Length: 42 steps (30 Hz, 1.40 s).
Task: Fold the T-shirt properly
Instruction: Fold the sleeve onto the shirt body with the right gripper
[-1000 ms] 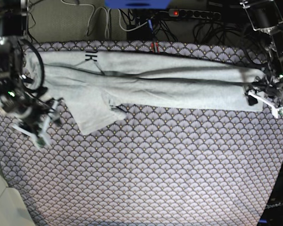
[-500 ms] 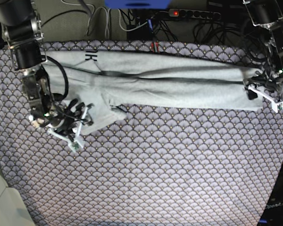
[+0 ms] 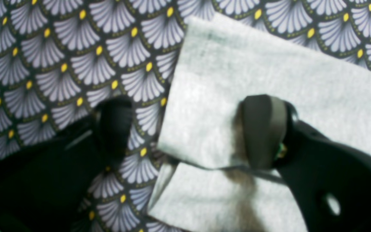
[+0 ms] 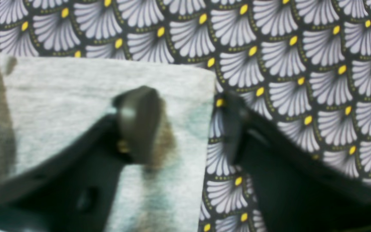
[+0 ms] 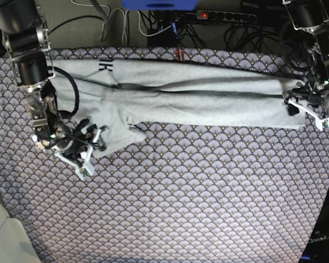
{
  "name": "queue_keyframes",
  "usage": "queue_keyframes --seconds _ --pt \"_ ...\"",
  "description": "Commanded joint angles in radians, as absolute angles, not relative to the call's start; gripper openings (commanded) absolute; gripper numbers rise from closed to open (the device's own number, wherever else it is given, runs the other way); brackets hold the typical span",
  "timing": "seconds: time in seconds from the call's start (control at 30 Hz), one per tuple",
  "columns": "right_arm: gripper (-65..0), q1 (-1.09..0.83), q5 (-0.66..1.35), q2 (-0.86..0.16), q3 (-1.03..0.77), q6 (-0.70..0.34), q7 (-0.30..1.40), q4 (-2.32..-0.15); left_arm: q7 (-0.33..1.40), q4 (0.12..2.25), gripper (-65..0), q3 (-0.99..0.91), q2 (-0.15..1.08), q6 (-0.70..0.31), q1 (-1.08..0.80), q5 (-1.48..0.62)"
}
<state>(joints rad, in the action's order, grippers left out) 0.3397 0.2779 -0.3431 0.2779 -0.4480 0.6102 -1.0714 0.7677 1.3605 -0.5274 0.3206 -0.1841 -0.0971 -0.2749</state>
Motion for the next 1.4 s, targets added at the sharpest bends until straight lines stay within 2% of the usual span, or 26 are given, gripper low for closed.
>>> queue_keyframes --seconds 0.0,0.07,0.1,0.3,0.63,1.03,1.37 --pt "-46.0 0.337 0.278 -0.352 0.275 -0.452 0.636 -1.086 0.754 1.377 -12.8 -0.532 0.34 -0.183 -0.088 -0.278" --pt "-62.2 0.328 0.278 -0.352 0.275 -0.452 0.639 -1.119 0.751 1.374 -12.8 -0.532 0.34 -0.183 -0.088 -0.278" --pt "-65.0 0.311 0.278 -0.355 0.275 -0.452 0.651 -1.147 0.751 1.371 -12.8 -0.532 0.34 -0.183 -0.087 -0.278" --pt "-65.0 0.165 0.277 -0.389 0.248 -0.452 0.702 -1.437 0.75 1.368 -12.8 -0.532 0.34 -0.183 -0.085 -0.278" --pt "-65.0 -0.067 0.277 -0.392 0.035 -0.452 0.805 -1.859 0.75 1.366 -12.8 -0.529 0.34 -0.183 -0.082 -0.278" --pt "-65.0 -0.321 0.278 -0.367 -0.107 -0.452 0.794 -1.975 0.75 1.366 -12.8 -0.524 0.34 -0.183 -0.085 -0.278" --pt "-65.0 -0.415 0.278 -0.352 -0.203 -0.452 0.792 -1.983 0.75 1.366 -12.8 -0.524 0.346 -0.183 -0.087 -0.278"
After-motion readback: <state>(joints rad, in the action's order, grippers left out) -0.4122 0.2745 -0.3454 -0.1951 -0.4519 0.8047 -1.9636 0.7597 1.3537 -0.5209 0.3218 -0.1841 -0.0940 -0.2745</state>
